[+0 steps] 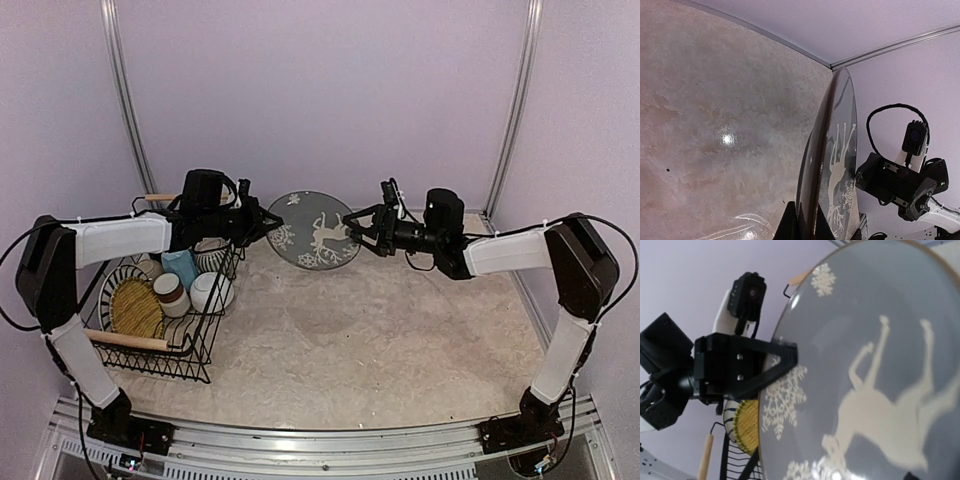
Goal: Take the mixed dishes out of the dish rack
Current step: Pass from the left arm to the right
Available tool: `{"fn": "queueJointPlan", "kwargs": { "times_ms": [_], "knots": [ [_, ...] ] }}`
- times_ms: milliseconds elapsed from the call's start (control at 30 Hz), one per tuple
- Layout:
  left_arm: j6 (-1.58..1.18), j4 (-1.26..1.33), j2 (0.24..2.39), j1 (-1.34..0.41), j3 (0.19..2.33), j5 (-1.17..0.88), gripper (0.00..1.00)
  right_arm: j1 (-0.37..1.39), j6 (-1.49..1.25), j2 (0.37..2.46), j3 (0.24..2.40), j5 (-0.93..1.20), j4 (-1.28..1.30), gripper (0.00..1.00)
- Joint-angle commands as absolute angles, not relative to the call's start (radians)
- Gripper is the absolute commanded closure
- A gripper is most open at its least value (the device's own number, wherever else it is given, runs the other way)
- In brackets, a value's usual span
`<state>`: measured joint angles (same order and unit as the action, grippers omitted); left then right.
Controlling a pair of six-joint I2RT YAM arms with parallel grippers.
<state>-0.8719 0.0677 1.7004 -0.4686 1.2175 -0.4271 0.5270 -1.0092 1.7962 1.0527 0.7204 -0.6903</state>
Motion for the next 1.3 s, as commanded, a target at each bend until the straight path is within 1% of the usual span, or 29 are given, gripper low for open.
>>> {"fn": "queueJointPlan", "kwargs": {
  "times_ms": [0, 100, 233, 333, 400, 467, 567, 667, 700, 767, 867, 967, 1033, 1067, 1133, 1200, 1267],
  "knots": [
    [-0.944, 0.286, 1.688, -0.485, 1.265, -0.513, 1.0, 0.535, -1.002, 1.818, 1.021, 0.7, -0.701, 0.16],
    [-0.939, 0.281, 1.677, -0.485, 1.247, -0.502, 1.0, 0.518, -0.996, 1.789, 0.975, 0.684, -0.704, 0.18],
    [-0.897, 0.228, 1.636, -0.486, 1.24, -0.47, 1.0, 0.465, -0.978, 1.719, 0.868, 0.655, -0.712, 0.15],
    [-0.901, 0.225, 1.62, -0.487, 1.236, -0.48, 1.0, 0.443, -0.952, 1.705, 0.851, 0.656, -0.673, 0.13],
    [-0.905, 0.228, 1.626, -0.497, 1.24, -0.489, 1.0, 0.447, -0.97, 1.725, 0.854, 0.674, -0.701, 0.13],
    [-0.91, 0.238, 1.636, -0.519, 1.243, -0.489, 1.0, 0.454, -1.02, 1.749, 0.851, 0.699, -0.77, 0.15],
    [-0.927, 0.254, 1.656, -0.544, 1.254, -0.497, 1.0, 0.458, -1.068, 1.772, 0.854, 0.715, -0.844, 0.19],
    [-0.932, 0.255, 1.676, -0.563, 1.272, -0.511, 1.0, 0.459, -1.105, 1.788, 0.86, 0.735, -0.906, 0.29],
    [-0.935, 0.256, 1.684, -0.566, 1.276, -0.516, 1.0, 0.459, -1.117, 1.795, 0.858, 0.743, -0.929, 0.34],
    [-0.94, 0.254, 1.69, -0.568, 1.277, -0.519, 1.0, 0.454, -1.147, 1.802, 0.843, 0.751, -0.978, 0.47],
    [-0.941, 0.25, 1.689, -0.568, 1.274, -0.519, 1.0, 0.448, -1.205, 1.816, 0.803, 0.75, -1.074, 0.7],
    [-0.94, 0.229, 1.691, -0.568, 1.279, -0.515, 0.99, 0.444, -1.25, 1.838, 0.784, 0.76, -1.149, 0.9],
    [-0.924, 0.188, 1.696, -0.568, 1.291, -0.503, 0.93, 0.436, -1.284, 1.849, 0.768, 0.762, -1.205, 1.0],
    [-0.91, 0.157, 1.696, -0.568, 1.301, -0.492, 0.85, 0.43, -1.3, 1.851, 0.758, 0.763, -1.233, 1.0],
    [-0.876, 0.093, 1.692, -0.569, 1.313, -0.454, 0.65, 0.405, -1.329, 1.85, 0.727, 0.756, -1.287, 1.0],
    [-0.842, 0.064, 1.67, -0.569, 1.304, -0.418, 0.5, 0.377, -1.338, 1.843, 0.695, 0.762, -1.313, 1.0],
    [-0.804, 0.036, 1.635, -0.569, 1.298, -0.389, 0.13, 0.349, -1.331, 1.833, 0.678, 0.772, -1.307, 1.0]
  ]
}}
